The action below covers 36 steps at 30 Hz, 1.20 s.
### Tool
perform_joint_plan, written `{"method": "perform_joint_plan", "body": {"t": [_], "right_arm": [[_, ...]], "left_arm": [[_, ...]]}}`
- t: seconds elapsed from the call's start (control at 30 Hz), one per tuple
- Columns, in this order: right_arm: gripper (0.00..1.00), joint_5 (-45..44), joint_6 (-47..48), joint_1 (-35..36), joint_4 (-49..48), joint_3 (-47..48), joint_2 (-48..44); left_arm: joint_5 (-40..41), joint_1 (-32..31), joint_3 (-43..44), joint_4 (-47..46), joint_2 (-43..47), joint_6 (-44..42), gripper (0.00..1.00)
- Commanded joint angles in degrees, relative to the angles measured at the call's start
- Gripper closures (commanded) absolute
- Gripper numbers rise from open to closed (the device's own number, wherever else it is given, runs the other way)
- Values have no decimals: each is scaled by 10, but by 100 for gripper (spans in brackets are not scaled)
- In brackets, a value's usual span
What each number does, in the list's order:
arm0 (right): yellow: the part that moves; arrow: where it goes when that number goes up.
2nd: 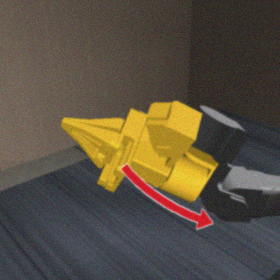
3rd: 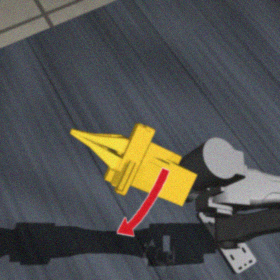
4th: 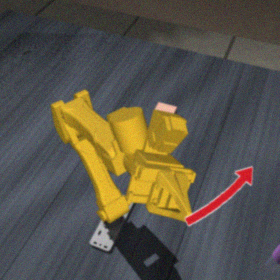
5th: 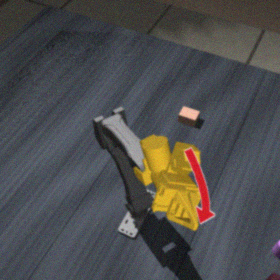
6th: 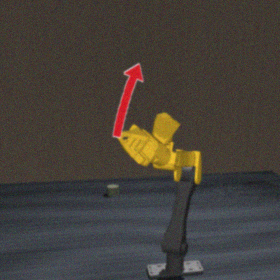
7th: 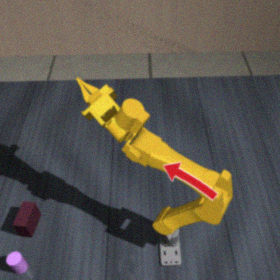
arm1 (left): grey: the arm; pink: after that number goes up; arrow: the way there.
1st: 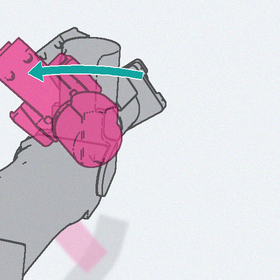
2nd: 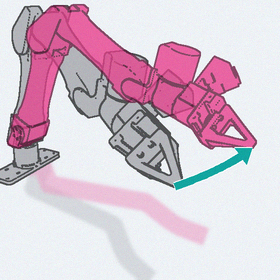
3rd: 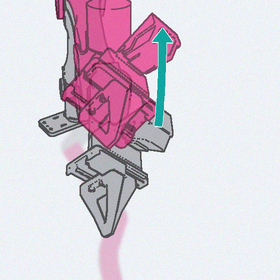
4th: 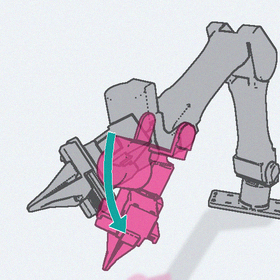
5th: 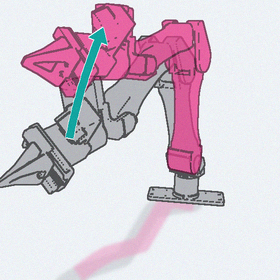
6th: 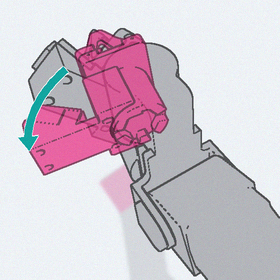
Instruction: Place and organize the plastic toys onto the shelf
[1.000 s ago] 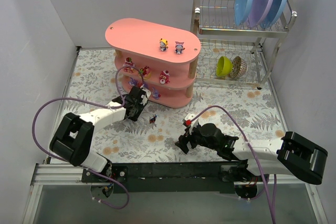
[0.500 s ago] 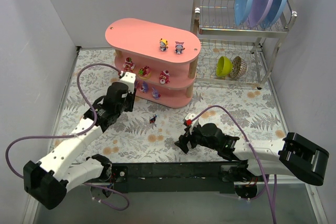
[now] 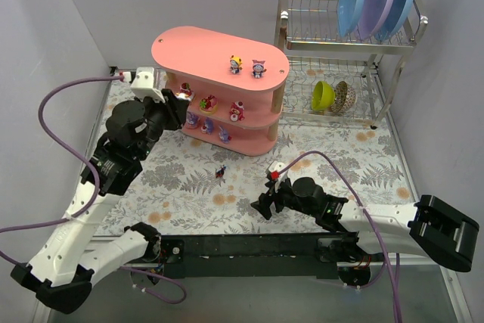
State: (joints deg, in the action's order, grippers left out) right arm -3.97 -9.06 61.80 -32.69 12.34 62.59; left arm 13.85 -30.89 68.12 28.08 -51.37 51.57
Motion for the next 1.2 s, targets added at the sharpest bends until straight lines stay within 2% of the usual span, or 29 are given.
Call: {"method": "perform_joint_plan", "body": {"t": [0.0, 0.47, 0.6, 0.93, 1.17], "right_arm": [[7, -10, -2, 2, -4, 9, -13], [7, -24, 3, 2, 7, -4, -38], [7, -29, 4, 2, 8, -6, -39], [6, -32, 4, 2, 7, -12, -43], [6, -29, 4, 2, 4, -10, -37]], "left_arm": [[-23, -2, 49, -73, -20, 27, 88], [-62, -2, 117, -207, -157, 53, 89], [-58, -2, 104, -246, -167, 64, 88], [-40, -1, 134, -244, -215, 20, 87], [-45, 2, 138, -237, -231, 23, 86]]}}
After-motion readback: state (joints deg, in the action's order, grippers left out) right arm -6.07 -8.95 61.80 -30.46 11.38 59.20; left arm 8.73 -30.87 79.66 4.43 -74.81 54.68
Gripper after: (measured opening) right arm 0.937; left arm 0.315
